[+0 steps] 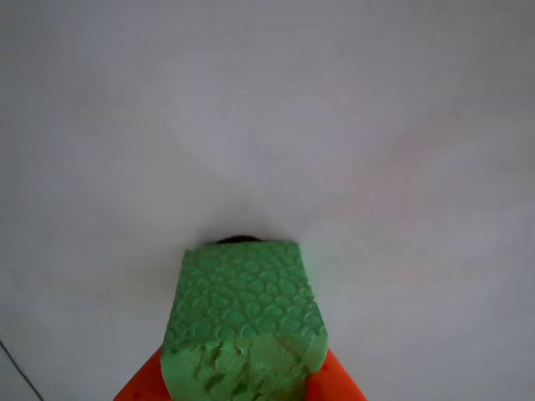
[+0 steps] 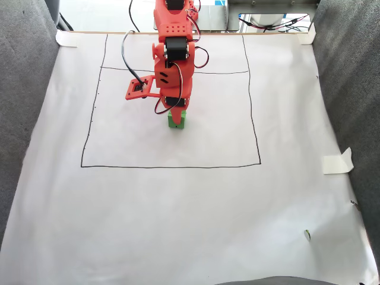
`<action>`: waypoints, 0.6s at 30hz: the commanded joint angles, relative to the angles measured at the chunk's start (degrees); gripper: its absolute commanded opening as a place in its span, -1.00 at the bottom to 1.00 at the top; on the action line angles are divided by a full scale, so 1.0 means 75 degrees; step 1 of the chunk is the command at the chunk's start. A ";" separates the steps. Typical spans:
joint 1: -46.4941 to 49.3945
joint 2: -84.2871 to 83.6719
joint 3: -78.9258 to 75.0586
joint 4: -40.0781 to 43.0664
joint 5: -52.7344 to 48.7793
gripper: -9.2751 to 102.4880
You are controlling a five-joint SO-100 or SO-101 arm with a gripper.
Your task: Grasp the colored block, Place it on the black dot, and then return the arm to the default position.
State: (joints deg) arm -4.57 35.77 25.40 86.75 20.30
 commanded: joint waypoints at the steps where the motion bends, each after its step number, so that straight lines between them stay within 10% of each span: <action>1: 0.0129 0.0094 -0.0316 0.0023 -0.0047 -0.81; 18: 0.0211 0.0352 -0.0012 0.0023 -0.0152 -0.41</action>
State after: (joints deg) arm -3.34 35.60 25.22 87.28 19.51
